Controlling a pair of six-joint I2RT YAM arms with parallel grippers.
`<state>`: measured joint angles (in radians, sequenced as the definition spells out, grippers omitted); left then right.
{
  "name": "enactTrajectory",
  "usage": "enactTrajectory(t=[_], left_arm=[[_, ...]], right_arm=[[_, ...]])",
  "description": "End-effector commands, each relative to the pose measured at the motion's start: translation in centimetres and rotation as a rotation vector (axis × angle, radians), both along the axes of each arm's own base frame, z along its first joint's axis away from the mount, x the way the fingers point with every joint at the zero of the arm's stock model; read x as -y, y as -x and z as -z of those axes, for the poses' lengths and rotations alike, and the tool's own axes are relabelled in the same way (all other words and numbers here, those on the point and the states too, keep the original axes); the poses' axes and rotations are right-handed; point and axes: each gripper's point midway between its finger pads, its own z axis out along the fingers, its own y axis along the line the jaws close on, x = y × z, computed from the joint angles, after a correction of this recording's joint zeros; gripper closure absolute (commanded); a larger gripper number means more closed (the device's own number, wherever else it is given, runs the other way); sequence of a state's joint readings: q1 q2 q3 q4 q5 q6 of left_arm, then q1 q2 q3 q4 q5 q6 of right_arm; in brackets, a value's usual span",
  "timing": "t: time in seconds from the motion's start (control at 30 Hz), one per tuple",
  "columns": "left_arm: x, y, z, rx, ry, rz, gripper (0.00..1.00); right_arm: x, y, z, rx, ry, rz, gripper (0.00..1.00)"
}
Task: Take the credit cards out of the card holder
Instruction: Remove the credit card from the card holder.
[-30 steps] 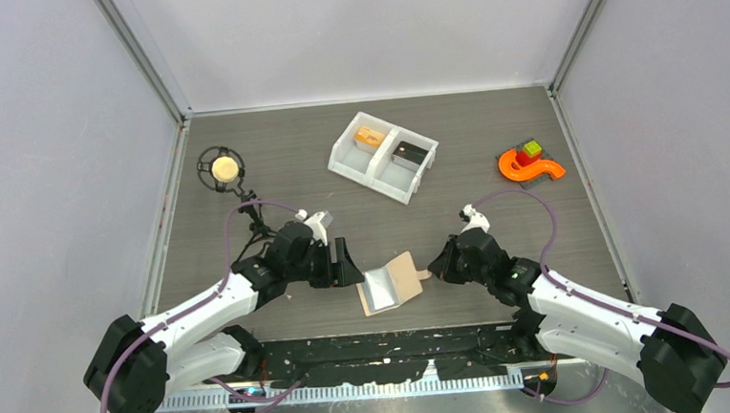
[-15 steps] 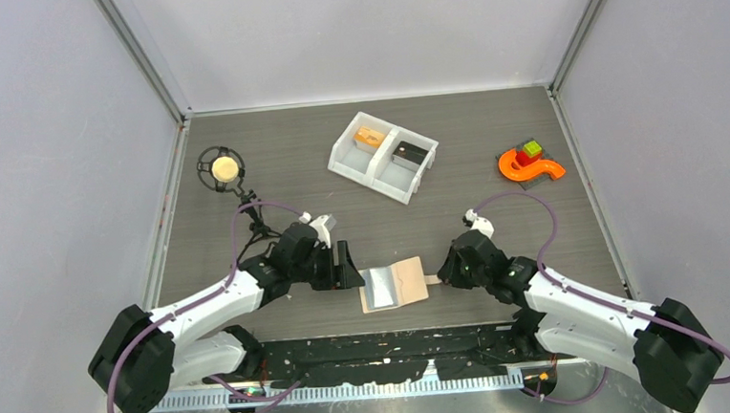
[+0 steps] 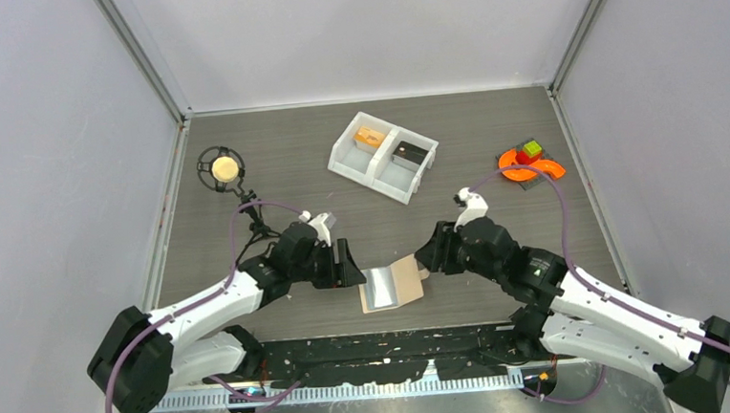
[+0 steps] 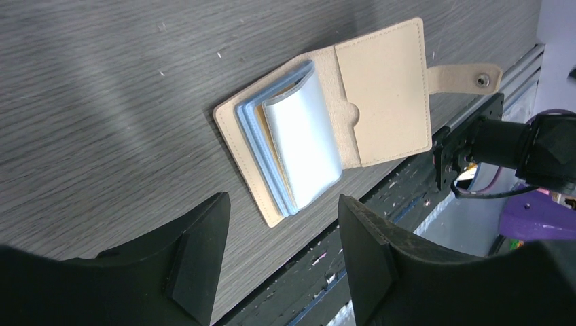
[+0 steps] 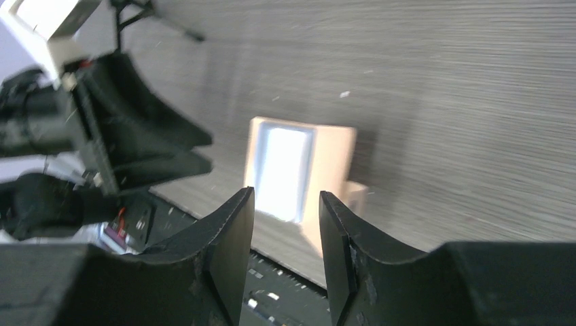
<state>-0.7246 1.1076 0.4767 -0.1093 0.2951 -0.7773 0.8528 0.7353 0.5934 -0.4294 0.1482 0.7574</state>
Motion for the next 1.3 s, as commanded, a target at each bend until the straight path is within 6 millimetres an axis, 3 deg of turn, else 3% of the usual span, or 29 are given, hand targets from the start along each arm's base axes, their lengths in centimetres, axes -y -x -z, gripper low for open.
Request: enactTrajectory(t=[0.0,0.13,0.23,0.43,0.57,0.93,1.27], left_arm=[[-1.3,-1.0,-1.4,0.096,-0.027,-0.055,0.39],[-3.5,-1.3,-2.7,0.164,-0.088,-0.115,0.38],[-5.1,-1.5,-4.6,0.237,-0.105,-0.161,0.36],[-7.8,-1.4,-7.6,0.358,-0.110,-0.233,0.31],[-8.3,-1.1,-7.9,0.373,-0.093,-0.251,0.29],[-7.6,-0.7,-6.2,0.326,-0.086,-0.224,0.29],[-7.5,-0.4,-5.1,0.312,-0.072,-0.225,0.29]], right_arm=[[-4.8,0.9,-3.0,0.067,-0.078,-0.098,0.53],[-8.1,1.5,-1.1,0.022,-0.044,-0.147,0.46],[-9.4,1.4,0.5,-0.007,0.004,-0.151,0.38],[-10.1,0.9,4.8,-0.070,0.113,-0.124,0.18],[-10.4,0.7,6.6,-0.095,0.154,-0.116,0.06],[-9.7,0.3,9.8,-0.114,0.245,-0.072,0.03],[-9.0,0.5,11.9,-0.133,0.292,-0.064,0.06]])
